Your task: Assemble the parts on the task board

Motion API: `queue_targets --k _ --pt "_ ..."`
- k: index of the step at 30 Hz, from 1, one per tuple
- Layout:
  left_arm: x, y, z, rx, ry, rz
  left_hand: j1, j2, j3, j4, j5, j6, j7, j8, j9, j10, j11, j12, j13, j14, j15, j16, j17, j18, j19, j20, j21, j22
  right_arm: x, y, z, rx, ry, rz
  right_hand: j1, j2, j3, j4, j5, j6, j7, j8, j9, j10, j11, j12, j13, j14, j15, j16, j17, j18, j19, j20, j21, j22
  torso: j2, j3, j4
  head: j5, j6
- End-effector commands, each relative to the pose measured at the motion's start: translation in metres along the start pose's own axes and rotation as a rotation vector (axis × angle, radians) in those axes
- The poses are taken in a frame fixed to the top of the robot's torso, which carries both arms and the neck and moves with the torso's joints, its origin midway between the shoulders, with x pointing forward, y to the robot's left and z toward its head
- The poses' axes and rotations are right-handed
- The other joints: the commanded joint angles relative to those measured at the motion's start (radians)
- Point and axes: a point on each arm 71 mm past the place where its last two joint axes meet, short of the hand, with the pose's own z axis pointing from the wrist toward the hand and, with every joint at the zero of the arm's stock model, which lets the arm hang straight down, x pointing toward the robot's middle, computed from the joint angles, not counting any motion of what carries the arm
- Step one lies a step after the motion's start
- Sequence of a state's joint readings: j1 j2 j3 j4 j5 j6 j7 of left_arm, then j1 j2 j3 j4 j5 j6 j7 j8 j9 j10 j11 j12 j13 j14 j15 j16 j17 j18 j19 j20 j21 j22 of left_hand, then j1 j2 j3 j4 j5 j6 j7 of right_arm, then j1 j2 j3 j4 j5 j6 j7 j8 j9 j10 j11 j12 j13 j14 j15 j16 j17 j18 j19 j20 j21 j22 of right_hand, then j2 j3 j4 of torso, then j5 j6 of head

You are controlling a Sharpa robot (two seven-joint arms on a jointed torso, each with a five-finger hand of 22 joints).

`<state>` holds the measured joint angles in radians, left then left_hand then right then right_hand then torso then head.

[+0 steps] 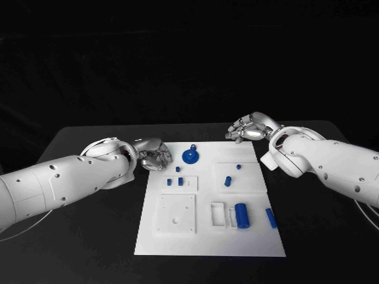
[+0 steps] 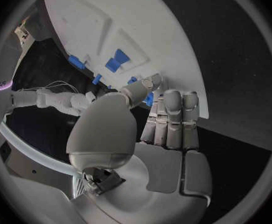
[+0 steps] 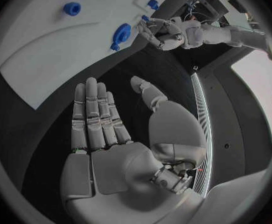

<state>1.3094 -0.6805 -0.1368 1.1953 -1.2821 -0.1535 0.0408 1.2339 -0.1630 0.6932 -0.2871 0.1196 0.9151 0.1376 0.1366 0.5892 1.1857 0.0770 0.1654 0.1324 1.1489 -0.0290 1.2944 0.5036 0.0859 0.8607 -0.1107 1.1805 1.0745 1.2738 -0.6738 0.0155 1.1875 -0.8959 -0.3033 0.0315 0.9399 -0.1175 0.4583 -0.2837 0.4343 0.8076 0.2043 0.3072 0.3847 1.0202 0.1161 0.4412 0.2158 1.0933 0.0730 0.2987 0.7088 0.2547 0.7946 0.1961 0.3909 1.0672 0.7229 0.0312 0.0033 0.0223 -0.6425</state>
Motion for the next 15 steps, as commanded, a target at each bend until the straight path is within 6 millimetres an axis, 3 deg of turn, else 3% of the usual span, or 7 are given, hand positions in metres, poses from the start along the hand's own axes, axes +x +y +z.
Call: queue_targets --k 1,8,11,13,15 --pt "-0.007 0.009 -0.004 -0.004 -0.077 -0.079 0.006 -0.009 0.007 0.001 0.002 -0.002 0.008 0.007 -0.002 -0.019 0.013 -0.007 -0.001 -0.013 0.005 -0.013 -0.005 0.048 -0.013 -0.013 -0.011 -0.004 0.003 -0.002 -0.001 0.002 0.074 -0.054 0.033 0.000 0.006 -0.007 -0.020 0.003 -0.003 0.009 0.000 -0.009 -0.001 0.007 -0.002 0.000 0.002 -0.006 0.003 0.007 -0.007 0.001 -0.007 0.003 -0.001 0.0015 0.0000 -0.004 0.006" --pt "-0.027 0.025 -0.010 -0.030 -0.218 -0.441 0.001 -0.006 0.018 0.005 -0.004 0.005 0.019 0.023 -0.005 -0.014 0.021 -0.005 0.004 -0.081 0.015 -0.110 -0.050 0.022 -0.082 0.007 -0.079 -0.031 -0.008 -0.014 -0.003 0.001 0.059 -0.173 0.127 -0.006 0.035 -0.009 -0.065 0.025 -0.012 0.021 0.004 -0.025 0.013 -0.036 -0.027 0.029 -0.009 0.005 0.014 0.007 0.024 -0.007 0.001 0.002 -0.003 -0.0009 0.0016 -0.030 0.021" --pt "-0.029 0.025 -0.012 -0.019 -0.250 -0.565 -0.013 0.005 0.011 0.007 -0.018 0.015 0.020 0.035 -0.005 0.034 0.005 0.025 0.021 -0.100 0.002 -0.155 -0.069 0.007 -0.108 0.010 -0.107 -0.041 -0.011 -0.017 -0.007 0.000 0.077 -0.263 0.160 -0.009 0.047 -0.010 -0.073 0.041 -0.018 0.029 0.006 -0.003 0.010 -0.053 -0.038 0.097 -0.039 0.044 0.040 0.007 0.099 -0.032 0.030 0.002 -0.004 -0.0006 0.0023 -0.039 0.036" --pt "-0.029 0.026 -0.015 -0.013 -0.260 -0.628 -0.024 0.007 0.003 0.007 -0.027 0.017 0.018 0.041 -0.005 0.030 0.007 0.029 0.023 -0.108 0.006 -0.186 -0.081 -0.002 -0.121 0.010 -0.124 -0.048 -0.011 -0.018 -0.010 0.000 0.098 -0.309 0.170 -0.015 0.047 -0.007 -0.069 0.058 -0.027 0.039 0.012 0.041 -0.011 -0.054 -0.035 0.175 -0.073 0.094 0.076 0.007 0.200 -0.070 0.072 0.005 -0.004 -0.0002 0.0020 -0.043 0.041" --pt "-0.029 0.025 -0.017 -0.009 -0.264 -0.685 -0.030 0.007 -0.004 0.008 -0.031 0.017 0.018 0.043 -0.006 0.022 0.009 0.027 0.023 -0.102 0.007 -0.193 -0.083 -0.005 -0.119 0.008 -0.127 -0.049 -0.010 -0.017 -0.012 -0.008 0.108 -0.338 0.173 -0.012 0.045 -0.011 -0.066 0.066 -0.032 0.043 0.017 0.071 -0.022 -0.069 -0.032 0.205 -0.087 0.127 0.108 0.007 0.250 -0.095 0.084 0.000 -0.005 -0.0016 0.0009 -0.042 0.042"
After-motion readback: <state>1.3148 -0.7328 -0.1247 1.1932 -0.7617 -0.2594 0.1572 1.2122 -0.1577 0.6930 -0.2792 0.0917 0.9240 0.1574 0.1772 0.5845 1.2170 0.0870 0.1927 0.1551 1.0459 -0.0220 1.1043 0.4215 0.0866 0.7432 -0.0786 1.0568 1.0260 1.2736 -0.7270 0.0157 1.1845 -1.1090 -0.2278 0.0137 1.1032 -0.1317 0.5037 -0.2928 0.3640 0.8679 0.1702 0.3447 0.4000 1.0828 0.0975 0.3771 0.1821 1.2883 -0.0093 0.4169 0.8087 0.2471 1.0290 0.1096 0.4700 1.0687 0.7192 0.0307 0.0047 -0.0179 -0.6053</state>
